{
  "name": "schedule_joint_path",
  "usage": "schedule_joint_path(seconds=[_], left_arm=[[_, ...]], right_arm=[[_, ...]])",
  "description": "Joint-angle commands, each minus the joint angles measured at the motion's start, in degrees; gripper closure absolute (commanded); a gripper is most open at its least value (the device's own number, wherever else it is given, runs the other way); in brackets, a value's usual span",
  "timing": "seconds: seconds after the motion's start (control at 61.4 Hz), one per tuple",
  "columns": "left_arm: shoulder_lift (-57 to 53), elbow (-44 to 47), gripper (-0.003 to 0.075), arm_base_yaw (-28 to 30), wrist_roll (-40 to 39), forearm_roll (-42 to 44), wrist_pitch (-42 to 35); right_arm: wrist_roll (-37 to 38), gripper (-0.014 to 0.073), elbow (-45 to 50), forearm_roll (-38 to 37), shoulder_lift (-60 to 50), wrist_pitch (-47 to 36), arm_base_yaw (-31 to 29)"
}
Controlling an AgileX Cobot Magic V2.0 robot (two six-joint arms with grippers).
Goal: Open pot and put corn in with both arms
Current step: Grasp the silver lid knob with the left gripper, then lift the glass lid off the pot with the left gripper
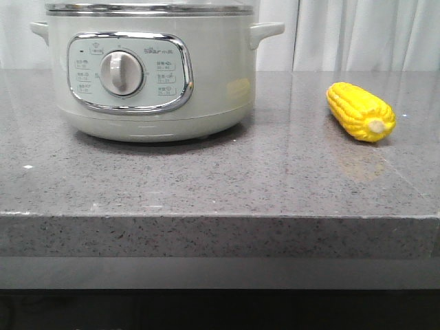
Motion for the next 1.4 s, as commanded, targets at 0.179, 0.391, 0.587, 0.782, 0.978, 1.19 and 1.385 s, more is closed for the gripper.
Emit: schedule_joint_path(seconds=[0.179, 0.391, 0.587, 0.782, 0.978, 1.19, 1.385], left_arm=[[17.9, -20.7, 0.0124, -9.4, 0.0, -3.6, 2.7], [31.2, -35.9, 0.0125, -9.7, 3.6, -12.5, 8.1], [41.5, -47.1, 0.0125, -9.7, 4.1, -12.7, 12.4], [47.8, -52.0, 0.0134, -9.7, 4.2, -12.7, 13.5], [48.6, -52.0, 0.0191, -9.7, 4.3, -12.7, 14.0], [49.2, -52.0, 0.0268, -9.7, 4.3, -12.7, 14.8], [49.7, -52.0, 0.0317, -9.7, 4.3, -12.7, 15.6]], right_arm=[[0.0, -0.0002, -2.1, -0.6, 1.0, -3.9, -0.2], [0.0, -0.0002, -2.1, -0.6, 1.0, -3.9, -0.2], [0.0, -0.0002, -1.9, -0.6, 1.0, -4.0, -0.2], [0.0, -0.0002, -1.9, -0.6, 1.0, -4.0, -0.2], [0.0, -0.0002, -1.9, -0.6, 1.0, -4.0, -0.2], [0.0, -0.0002, -1.9, -0.6, 1.0, -4.0, -0.2], [0.0, -0.0002, -1.9, -0.6, 1.0, -4.0, -0.2]])
